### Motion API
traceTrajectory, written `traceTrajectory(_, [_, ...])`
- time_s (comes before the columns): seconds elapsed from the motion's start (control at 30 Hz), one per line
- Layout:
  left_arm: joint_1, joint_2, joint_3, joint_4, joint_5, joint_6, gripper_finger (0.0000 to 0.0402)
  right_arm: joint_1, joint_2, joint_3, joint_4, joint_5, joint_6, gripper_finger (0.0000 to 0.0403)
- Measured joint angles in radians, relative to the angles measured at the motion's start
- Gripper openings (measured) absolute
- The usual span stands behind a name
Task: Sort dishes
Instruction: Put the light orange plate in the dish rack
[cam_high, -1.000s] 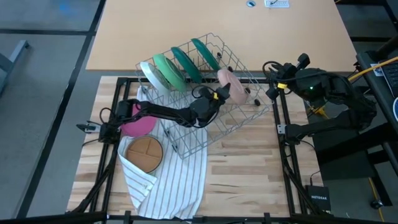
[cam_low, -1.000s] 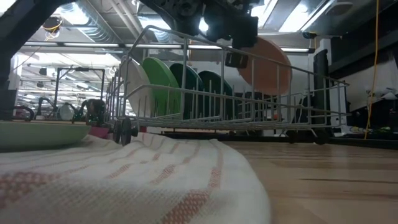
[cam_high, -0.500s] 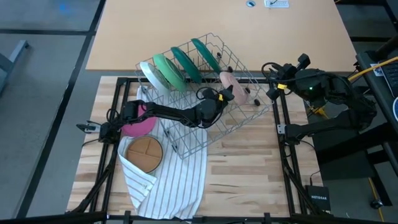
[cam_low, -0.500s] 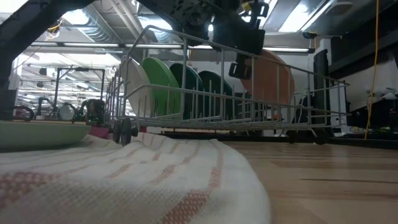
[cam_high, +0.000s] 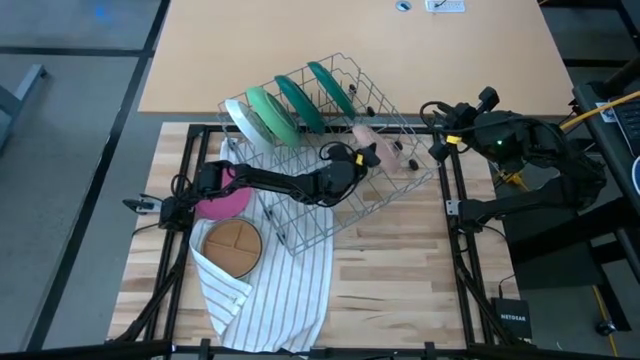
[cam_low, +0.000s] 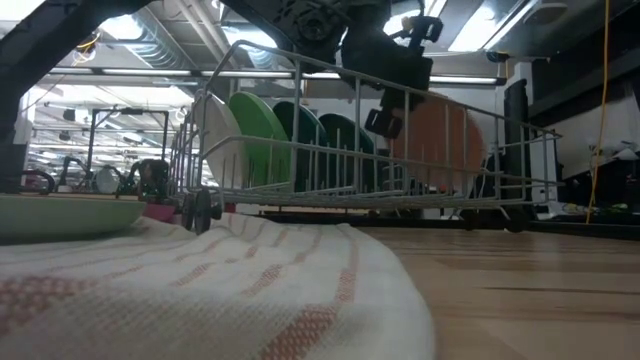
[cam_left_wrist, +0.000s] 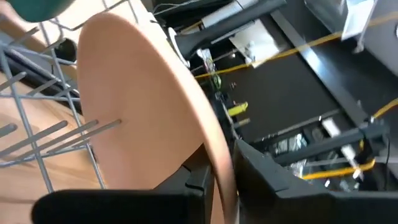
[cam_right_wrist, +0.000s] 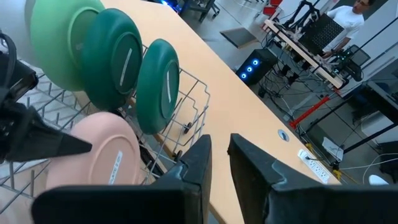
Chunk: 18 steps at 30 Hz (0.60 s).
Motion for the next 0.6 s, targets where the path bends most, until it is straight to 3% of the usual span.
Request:
traceTrajectory(0.27, [0.001,0.0,0.0,0.0,0.097,0.14,0.0078,0.0,0.0,0.0,0.0,0.0,0.0,0.0062])
traceTrajectory(0.6, [0.001,0.0,0.0,-0.002,0.138,0.185,0.0147,0.0,0.003,0.0,-0.001,-0.001,0.001,0.0062])
